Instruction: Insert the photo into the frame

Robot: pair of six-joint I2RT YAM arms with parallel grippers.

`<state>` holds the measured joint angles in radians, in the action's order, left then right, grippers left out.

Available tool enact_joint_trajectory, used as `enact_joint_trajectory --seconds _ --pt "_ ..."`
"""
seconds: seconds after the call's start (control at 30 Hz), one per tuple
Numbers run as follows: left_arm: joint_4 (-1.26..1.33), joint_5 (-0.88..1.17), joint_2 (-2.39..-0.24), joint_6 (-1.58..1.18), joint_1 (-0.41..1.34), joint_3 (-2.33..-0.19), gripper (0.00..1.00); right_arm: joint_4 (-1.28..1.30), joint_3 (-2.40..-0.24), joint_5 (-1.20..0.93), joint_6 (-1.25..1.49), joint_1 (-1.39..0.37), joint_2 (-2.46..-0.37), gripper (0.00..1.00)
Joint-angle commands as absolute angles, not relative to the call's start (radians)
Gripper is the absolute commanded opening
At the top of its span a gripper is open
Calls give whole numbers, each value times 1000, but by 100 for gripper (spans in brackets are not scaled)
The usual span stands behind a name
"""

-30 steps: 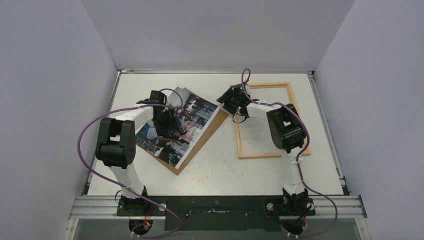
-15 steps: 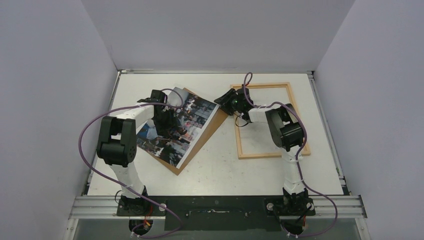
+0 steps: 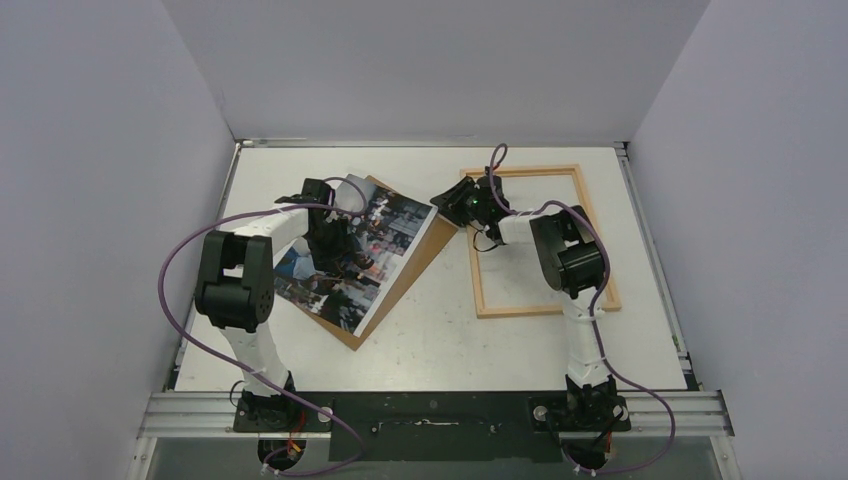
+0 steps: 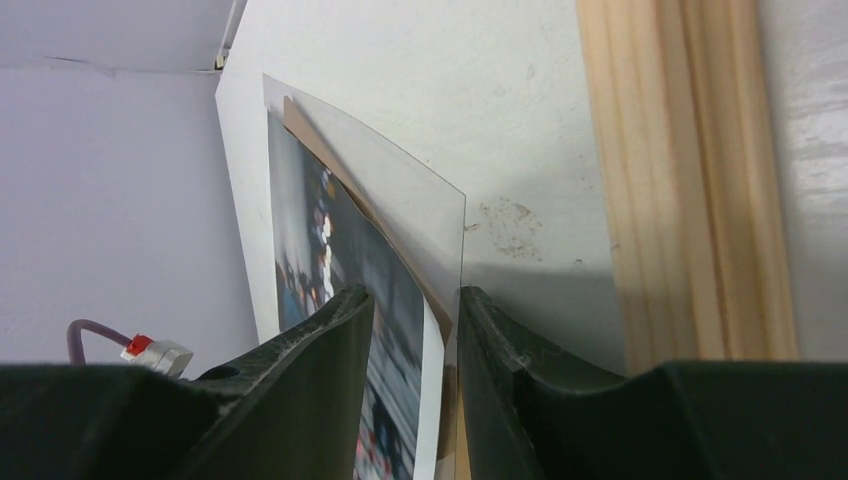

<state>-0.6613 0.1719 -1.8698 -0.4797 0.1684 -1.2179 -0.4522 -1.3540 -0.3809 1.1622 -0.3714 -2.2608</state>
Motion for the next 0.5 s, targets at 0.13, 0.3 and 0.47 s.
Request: enact_joint_trajectory --seconds 0.13,0.3,0.47 --pt "-641 153 -1963 -433 172 -1207 55 -532 -1412 -465 1159 -350 -2280 34" --pt "-637 168 -1957 -433 170 -1205 55 -554 -1403 -478 1163 -351 -2282 29" --pt "-643 172 -1966 -431 172 -1208 55 -560 -1418 -481 1153 -352 -2286 20"
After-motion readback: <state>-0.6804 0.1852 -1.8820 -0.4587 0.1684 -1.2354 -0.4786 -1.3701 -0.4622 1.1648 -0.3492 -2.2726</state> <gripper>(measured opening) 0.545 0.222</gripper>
